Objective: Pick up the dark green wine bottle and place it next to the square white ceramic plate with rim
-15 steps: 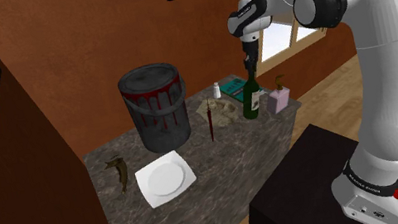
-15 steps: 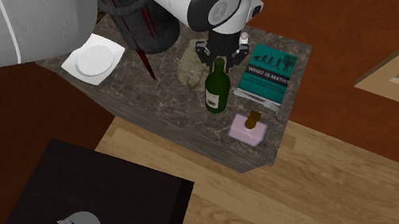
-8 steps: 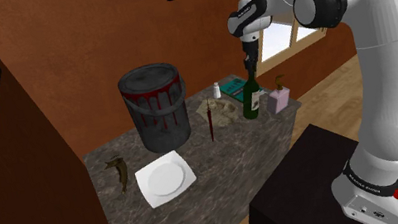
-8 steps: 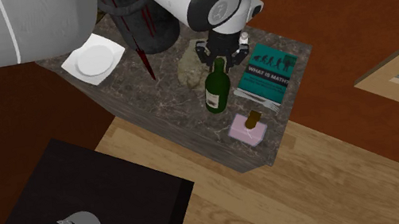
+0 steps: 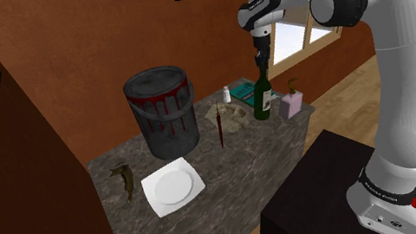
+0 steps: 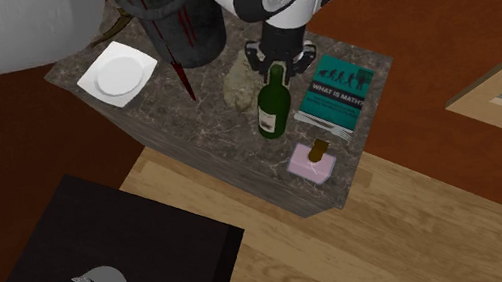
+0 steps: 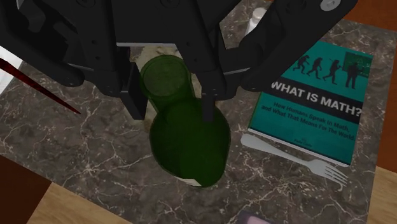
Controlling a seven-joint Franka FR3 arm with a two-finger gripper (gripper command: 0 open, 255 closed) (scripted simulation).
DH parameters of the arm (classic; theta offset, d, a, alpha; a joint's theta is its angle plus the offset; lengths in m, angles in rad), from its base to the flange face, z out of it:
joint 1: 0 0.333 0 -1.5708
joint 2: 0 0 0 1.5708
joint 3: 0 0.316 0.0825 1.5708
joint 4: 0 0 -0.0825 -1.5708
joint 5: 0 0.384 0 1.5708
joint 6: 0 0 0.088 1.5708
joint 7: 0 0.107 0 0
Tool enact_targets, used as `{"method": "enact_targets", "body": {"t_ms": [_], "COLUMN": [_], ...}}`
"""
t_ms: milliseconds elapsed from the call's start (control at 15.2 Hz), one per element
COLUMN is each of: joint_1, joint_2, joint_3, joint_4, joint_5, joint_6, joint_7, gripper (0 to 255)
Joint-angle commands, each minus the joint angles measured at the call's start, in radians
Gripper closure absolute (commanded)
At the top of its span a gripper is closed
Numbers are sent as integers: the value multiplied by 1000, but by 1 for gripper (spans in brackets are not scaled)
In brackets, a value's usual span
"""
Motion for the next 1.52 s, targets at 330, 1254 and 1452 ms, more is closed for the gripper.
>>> {"method": "enact_targets", "body": {"t_ms": [330,1254,1452], "joint_1": [1,108,144], "joint_2": [-30,-206,-252], "joint_3": [-5,22,40], "joint_4": [52,42,43], "joint_5": [-11,-61,-72], "joint_6": [-80,-238,-283], "joint_7": [5,149,204], "gripper": [255,255,255]}}
